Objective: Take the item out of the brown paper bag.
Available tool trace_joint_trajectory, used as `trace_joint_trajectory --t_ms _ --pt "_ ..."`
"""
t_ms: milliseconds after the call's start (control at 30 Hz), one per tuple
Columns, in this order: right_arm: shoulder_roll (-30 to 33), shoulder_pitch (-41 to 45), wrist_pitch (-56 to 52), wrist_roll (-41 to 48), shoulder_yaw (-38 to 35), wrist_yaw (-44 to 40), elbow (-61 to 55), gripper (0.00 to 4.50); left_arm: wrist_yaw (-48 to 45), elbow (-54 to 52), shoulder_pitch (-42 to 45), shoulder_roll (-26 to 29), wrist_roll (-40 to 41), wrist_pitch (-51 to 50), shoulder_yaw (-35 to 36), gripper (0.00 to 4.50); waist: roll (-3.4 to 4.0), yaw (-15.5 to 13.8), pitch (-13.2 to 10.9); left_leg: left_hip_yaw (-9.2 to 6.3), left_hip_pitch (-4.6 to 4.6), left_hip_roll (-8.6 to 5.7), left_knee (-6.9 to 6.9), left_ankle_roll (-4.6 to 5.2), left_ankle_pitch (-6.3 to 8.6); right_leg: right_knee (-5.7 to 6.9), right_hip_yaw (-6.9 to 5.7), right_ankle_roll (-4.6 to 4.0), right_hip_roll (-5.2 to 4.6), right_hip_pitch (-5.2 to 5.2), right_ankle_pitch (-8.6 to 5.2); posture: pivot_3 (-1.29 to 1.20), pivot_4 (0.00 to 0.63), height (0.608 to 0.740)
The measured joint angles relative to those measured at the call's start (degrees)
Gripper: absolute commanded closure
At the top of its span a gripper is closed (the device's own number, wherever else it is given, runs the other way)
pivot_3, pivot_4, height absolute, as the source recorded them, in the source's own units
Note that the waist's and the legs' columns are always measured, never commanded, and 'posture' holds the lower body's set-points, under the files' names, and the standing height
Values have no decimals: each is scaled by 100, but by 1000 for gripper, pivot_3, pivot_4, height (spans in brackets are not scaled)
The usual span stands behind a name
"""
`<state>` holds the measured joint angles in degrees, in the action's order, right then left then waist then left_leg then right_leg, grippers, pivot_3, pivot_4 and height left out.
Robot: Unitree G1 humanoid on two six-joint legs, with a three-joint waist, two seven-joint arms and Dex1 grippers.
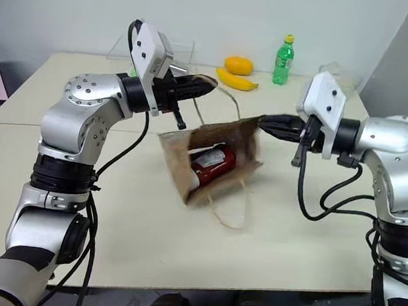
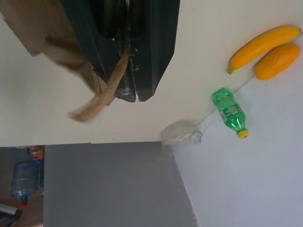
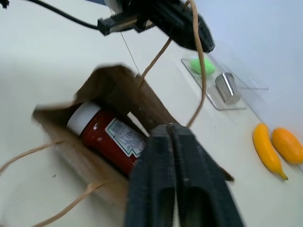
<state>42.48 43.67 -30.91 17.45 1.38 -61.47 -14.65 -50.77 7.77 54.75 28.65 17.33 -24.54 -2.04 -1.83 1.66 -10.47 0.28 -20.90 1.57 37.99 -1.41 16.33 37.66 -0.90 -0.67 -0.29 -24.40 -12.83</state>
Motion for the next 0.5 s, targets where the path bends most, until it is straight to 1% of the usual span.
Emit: trace_joint_trajectory --t_ms 100,167,200,267,367,500 --pt "39 -37 62 -284 165 257 -51 4466 -12 2 1 -1 -11 0 -3 4500 0 2 0 -1 0 1 -1 0 0 0 -3 0 5 -1 0 0 150 740" --pt "35 -112 72 -305 247 309 -176 4466 -13 3 1 0 -14 0 -3 4500 0 -3 0 -1 -1 2 -1 0 0 -1 -5 0 6 -1 0 0 150 740" --pt "22 -162 106 -337 320 324 -246 4308 -14 4 1 0 -14 0 -3 4500 0 -3 0 -1 -2 2 -1 0 0 -2 -4 0 6 -1 0 0 150 740" --pt "-43 -200 201 -488 538 418 -316 3893 -21 5 4 -1 -14 0 -4 4500 0 -1 0 0 -1 2 0 -1 0 -2 1 1 5 -1 0 0 150 740" --pt "-85 -198 401 -865 1028 489 -381 2891 -43 5 4 1 -14 -1 -3 4500 0 -2 0 -1 -1 1 0 -1 0 -2 0 1 5 -1 0 0 150 740" --pt "-295 -197 667 -1476 1775 628 -422 1516 -70 4 7 0 -13 -5 -3 4500 0 -2 0 -2 -2 1 0 -1 0 -2 -2 1 6 -2 0 0 150 740"
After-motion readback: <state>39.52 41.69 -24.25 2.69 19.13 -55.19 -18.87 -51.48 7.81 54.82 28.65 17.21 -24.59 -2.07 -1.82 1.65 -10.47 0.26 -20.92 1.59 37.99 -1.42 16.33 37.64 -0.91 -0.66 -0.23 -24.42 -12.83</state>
